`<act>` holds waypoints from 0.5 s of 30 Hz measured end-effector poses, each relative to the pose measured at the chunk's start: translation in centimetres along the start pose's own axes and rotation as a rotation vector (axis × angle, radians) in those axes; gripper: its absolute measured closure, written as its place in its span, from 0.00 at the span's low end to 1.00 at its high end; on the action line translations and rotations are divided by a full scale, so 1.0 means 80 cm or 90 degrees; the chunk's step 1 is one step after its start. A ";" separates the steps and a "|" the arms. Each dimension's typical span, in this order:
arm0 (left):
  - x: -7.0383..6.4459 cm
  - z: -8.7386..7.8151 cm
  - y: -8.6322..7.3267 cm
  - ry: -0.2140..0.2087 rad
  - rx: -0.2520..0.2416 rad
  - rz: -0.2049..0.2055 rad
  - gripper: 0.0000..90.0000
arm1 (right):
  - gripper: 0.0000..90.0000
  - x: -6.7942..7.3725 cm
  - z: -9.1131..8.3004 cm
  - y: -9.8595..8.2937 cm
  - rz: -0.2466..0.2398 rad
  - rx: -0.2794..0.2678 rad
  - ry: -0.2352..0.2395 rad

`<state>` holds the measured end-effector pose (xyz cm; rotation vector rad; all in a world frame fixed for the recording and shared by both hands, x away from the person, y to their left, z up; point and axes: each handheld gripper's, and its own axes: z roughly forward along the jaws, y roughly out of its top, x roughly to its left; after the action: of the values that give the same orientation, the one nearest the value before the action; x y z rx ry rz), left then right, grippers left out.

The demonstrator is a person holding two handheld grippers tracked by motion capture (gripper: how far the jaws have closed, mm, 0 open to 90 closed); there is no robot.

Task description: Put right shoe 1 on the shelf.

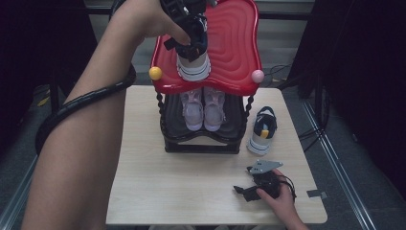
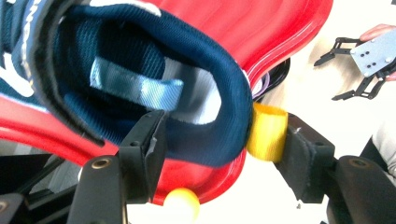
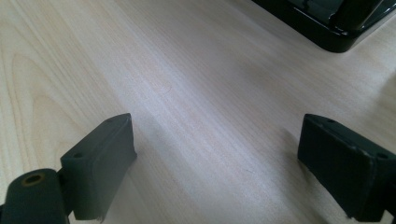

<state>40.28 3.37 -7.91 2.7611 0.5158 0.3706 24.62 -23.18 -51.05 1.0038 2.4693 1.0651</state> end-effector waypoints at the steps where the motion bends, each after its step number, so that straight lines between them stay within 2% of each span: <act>1: 0.001 -0.002 -0.002 0.002 -0.003 -0.003 0.40 | 0.11 0.000 0.000 0.000 -0.001 0.000 0.000; 7: 0.003 -0.007 -0.015 0.001 -0.016 -0.019 0.37 | 0.11 0.000 0.000 0.000 -0.001 0.000 0.000; 15: 0.011 -0.012 -0.045 -0.003 -0.021 -0.053 0.31 | 0.11 0.000 0.000 0.000 0.000 0.000 0.000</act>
<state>39.67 7.12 -8.05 2.6980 0.6148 0.3503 24.62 -23.18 -51.05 1.0036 2.4692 1.0648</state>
